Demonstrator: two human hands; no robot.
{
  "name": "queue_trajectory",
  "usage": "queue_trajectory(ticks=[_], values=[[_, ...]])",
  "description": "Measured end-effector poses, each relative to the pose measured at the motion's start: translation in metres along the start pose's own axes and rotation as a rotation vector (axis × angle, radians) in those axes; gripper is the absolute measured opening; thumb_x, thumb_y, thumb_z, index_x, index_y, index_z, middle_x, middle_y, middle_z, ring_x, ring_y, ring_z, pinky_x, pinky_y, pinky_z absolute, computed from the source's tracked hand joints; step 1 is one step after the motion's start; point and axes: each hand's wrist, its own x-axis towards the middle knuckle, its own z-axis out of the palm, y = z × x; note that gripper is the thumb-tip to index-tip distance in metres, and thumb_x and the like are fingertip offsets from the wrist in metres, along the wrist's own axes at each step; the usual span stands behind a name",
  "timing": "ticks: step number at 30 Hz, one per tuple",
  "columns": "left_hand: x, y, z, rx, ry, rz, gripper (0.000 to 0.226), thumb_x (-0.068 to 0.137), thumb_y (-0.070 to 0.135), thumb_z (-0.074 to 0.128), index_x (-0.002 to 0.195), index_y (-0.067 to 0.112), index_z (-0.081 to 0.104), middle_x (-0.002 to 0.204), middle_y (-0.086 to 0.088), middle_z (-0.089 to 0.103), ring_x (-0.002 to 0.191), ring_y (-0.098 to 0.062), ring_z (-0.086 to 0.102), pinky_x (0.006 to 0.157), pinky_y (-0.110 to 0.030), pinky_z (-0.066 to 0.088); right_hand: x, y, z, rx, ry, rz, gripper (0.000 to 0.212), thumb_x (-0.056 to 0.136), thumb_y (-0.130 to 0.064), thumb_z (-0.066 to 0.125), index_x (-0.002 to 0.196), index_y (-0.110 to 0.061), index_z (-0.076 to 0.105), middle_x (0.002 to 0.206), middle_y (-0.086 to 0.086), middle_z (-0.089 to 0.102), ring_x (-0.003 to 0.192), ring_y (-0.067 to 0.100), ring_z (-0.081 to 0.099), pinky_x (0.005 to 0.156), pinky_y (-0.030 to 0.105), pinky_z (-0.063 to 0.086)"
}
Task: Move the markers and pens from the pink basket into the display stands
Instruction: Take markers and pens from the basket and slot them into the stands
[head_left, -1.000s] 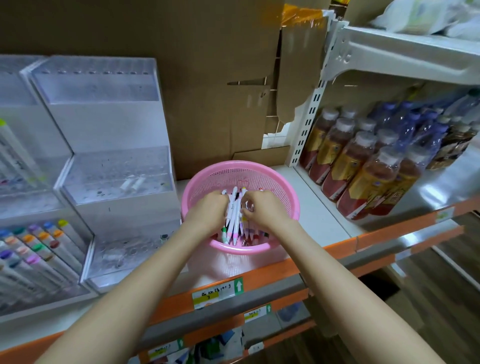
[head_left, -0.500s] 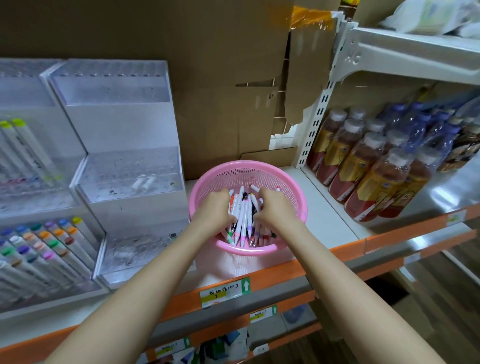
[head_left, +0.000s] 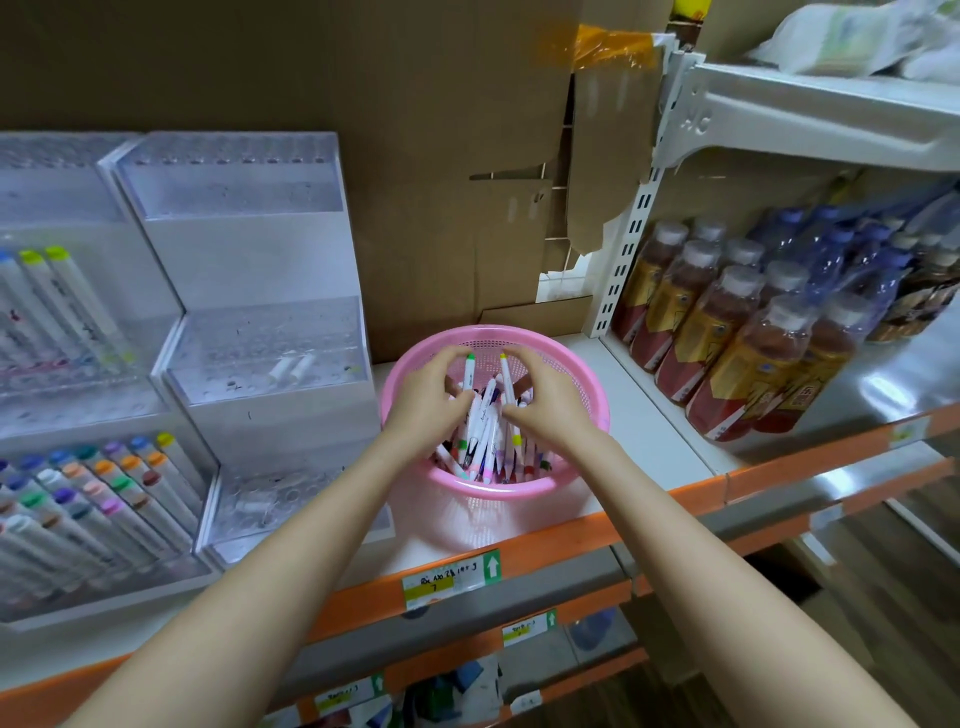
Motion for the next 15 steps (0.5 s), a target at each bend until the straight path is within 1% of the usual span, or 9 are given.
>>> queue_trajectory(ticks=[2,3,4,6,7,9,11,14,15], values=[[-0.001,0.004,-0.004,-0.041,0.055,0.057,0.047,0.084,0.009,0.063,0.127,0.025,0.055,0.100,0.005,0.065,0.076,-0.005,0.059,0.062,-0.009,0.044,-0.004,-0.002,-0.004,0.025,0.021,-0.036,0.069,0.079,-0.001,0.065,0.139,-0.025,0.043,0.090,-0.002,0.059,0.069,0.010,0.055,0.059,0.023,0.043],[-0.003,0.006,-0.007,-0.054,0.073,0.076,0.046,0.083,0.010,0.064,0.126,0.026,0.055,0.105,0.008,0.065,0.078,-0.004,0.059,0.064,-0.009,0.045,-0.007,-0.003,-0.006,0.035,0.033,-0.064,0.067,0.080,0.000,0.064,0.139,-0.025,0.043,0.085,-0.006,0.058,0.064,0.006,0.054,0.056,0.020,0.045],[-0.004,0.009,-0.009,-0.064,0.089,0.094,0.046,0.082,0.011,0.065,0.124,0.028,0.055,0.106,0.009,0.065,0.078,-0.004,0.060,0.067,-0.012,0.047,-0.009,-0.006,-0.008,0.048,0.046,-0.090,0.066,0.081,0.001,0.064,0.138,-0.025,0.044,0.082,-0.010,0.056,0.062,0.003,0.055,0.054,0.019,0.048],[-0.009,0.013,-0.014,-0.068,0.124,0.120,0.046,0.081,0.012,0.066,0.121,0.032,0.056,0.104,0.010,0.065,0.076,-0.006,0.062,0.071,-0.022,0.052,-0.013,-0.012,-0.012,0.090,0.072,-0.128,0.064,0.083,0.000,0.065,0.137,-0.026,0.044,0.081,-0.013,0.056,0.063,0.006,0.059,0.058,0.022,0.054],[-0.012,0.016,-0.017,-0.065,0.140,0.130,0.046,0.081,0.012,0.066,0.121,0.032,0.056,0.103,0.009,0.066,0.074,-0.008,0.062,0.072,-0.026,0.053,-0.015,-0.016,-0.014,0.102,0.082,-0.142,0.064,0.083,-0.001,0.066,0.137,-0.027,0.044,0.082,-0.012,0.057,0.064,0.009,0.061,0.061,0.024,0.056],[-0.020,0.021,-0.024,-0.050,0.160,0.155,0.045,0.082,0.012,0.067,0.122,0.030,0.056,0.103,0.008,0.067,0.074,-0.010,0.063,0.074,-0.028,0.053,-0.018,-0.025,-0.015,0.101,0.084,-0.170,0.065,0.084,-0.005,0.069,0.138,-0.029,0.042,0.084,-0.006,0.061,0.065,0.011,0.064,0.064,0.029,0.058],[-0.028,0.028,-0.033,-0.037,0.180,0.187,0.046,0.082,0.010,0.066,0.123,0.029,0.054,0.100,0.009,0.067,0.078,-0.010,0.063,0.074,-0.025,0.051,-0.022,-0.035,-0.013,0.095,0.082,-0.202,0.067,0.084,-0.005,0.069,0.139,-0.030,0.040,0.087,-0.004,0.063,0.065,0.009,0.064,0.066,0.031,0.058],[-0.040,0.036,-0.054,-0.040,0.241,0.198,0.045,0.082,0.008,0.066,0.122,0.027,0.054,0.081,0.014,0.061,0.076,0.000,0.059,0.068,-0.011,0.044,-0.028,-0.057,-0.010,0.108,0.112,-0.255,0.069,0.081,-0.001,0.067,0.137,-0.031,0.041,0.083,0.002,0.065,0.065,0.013,0.064,0.068,0.034,0.056],[-0.045,0.038,-0.063,-0.038,0.262,0.200,0.045,0.082,0.008,0.066,0.121,0.026,0.054,0.077,0.014,0.059,0.073,0.000,0.058,0.066,-0.011,0.044,-0.031,-0.065,-0.009,0.119,0.124,-0.274,0.068,0.080,0.000,0.066,0.136,-0.031,0.041,0.081,0.002,0.064,0.065,0.014,0.064,0.067,0.034,0.056]])
